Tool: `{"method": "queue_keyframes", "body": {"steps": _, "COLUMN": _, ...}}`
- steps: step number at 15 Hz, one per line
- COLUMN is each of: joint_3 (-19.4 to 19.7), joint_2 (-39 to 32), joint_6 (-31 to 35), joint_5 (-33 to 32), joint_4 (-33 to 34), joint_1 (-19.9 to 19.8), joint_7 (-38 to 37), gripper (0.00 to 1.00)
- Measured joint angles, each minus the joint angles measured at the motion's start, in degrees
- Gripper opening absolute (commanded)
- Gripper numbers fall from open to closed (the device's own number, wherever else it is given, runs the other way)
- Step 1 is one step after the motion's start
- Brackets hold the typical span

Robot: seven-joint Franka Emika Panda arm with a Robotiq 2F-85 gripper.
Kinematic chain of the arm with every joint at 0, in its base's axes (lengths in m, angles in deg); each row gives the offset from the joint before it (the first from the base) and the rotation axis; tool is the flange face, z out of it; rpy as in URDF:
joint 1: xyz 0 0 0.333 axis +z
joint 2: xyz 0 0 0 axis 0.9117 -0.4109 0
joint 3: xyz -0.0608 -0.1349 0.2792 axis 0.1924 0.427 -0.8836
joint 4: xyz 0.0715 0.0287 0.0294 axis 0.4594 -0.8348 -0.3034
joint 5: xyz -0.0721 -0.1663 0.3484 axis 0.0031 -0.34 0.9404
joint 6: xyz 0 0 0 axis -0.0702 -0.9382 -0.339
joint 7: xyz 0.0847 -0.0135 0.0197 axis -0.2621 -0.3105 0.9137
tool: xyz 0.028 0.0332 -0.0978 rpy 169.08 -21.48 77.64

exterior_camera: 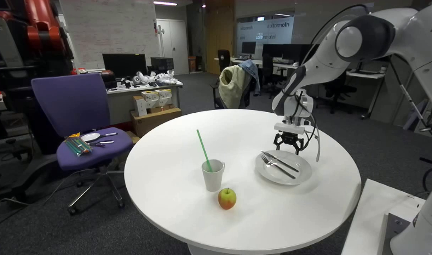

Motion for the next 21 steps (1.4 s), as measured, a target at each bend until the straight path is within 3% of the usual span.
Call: {"method": "queue_keyframes", "body": {"steps": 21, "joint_3": 0.0, "joint_2": 0.0, "joint_6": 0.0, "joint_5": -2.6, "joint_4": -1.2, "joint_1": 2.5, "joint_7": 0.3, "gripper": 1.0}}
